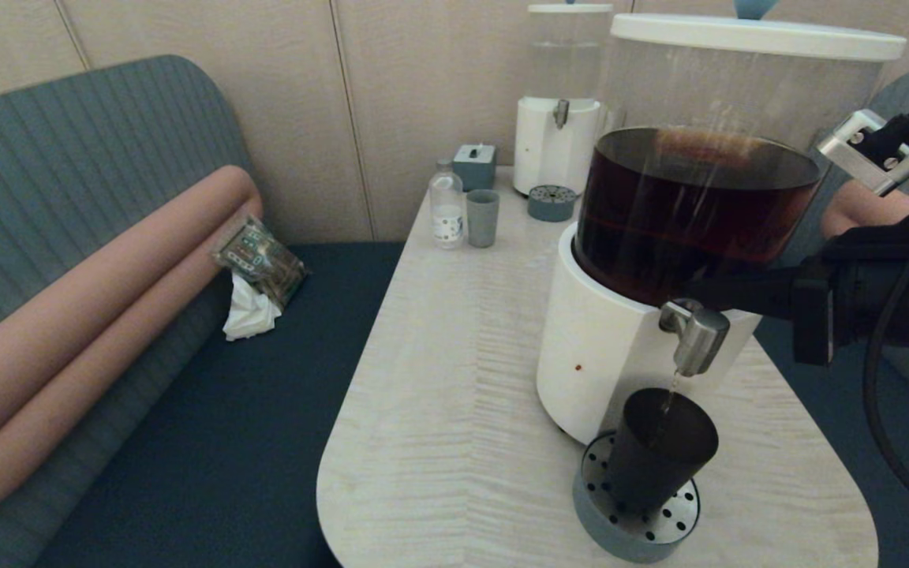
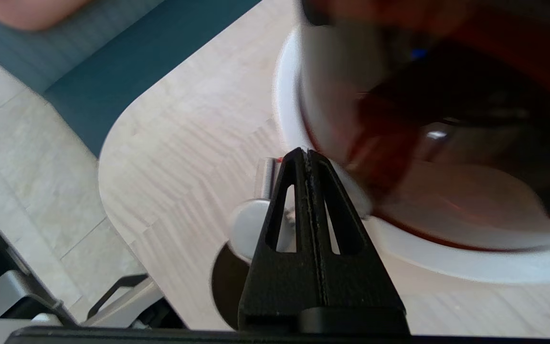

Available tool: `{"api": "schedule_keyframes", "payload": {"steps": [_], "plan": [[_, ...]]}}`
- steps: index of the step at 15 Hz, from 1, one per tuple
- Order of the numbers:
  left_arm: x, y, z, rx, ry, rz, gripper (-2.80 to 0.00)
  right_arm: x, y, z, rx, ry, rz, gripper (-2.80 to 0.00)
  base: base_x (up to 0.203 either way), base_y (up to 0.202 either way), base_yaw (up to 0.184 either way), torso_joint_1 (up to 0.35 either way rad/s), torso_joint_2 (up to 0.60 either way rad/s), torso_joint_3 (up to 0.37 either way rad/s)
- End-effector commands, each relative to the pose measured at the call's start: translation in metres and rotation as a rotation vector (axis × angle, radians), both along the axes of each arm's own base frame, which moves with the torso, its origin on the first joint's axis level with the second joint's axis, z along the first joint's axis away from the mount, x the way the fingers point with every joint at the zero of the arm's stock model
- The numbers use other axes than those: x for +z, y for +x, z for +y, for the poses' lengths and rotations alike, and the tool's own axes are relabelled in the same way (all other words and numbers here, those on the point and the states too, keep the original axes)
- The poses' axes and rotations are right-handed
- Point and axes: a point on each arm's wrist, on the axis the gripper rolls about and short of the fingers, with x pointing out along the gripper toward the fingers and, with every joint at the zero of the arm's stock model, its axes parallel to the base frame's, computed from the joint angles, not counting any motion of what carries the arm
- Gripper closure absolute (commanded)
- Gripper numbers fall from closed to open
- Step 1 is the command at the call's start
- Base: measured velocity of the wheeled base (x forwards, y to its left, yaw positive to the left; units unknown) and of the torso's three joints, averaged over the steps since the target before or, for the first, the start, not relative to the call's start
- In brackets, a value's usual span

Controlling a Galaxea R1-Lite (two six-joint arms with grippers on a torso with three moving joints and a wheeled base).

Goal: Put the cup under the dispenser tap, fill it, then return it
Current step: Turn on the faucet, then turn off the faucet

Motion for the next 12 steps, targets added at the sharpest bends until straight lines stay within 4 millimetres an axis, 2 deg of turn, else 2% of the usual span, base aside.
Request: {"api": "schedule_keyframes", "payload": {"steps": [1, 8, 12], "plan": [[0.0, 0.0, 0.0, -0.001, 0.0, 0.002, 0.0, 0.005, -0.003, -0.005, -0.017, 0.006, -0.023, 0.0, 0.0, 0.0, 0.0, 0.0, 0.0, 0.0], [0.0, 0.0, 0.0, 0.001, 0.0, 0.002, 0.0, 0.01, -0.015, -0.03, -0.113, 0.012, -0.053, 0.0, 0.0, 0.0, 0.0, 0.0, 0.0, 0.0], [0.0, 0.0, 0.0, 0.0, 0.0, 0.002, 0.0, 0.008, -0.04, -0.051, -0.198, 0.012, -0.068, 0.0, 0.0, 0.0, 0.0, 0.0, 0.0, 0.0]]}}
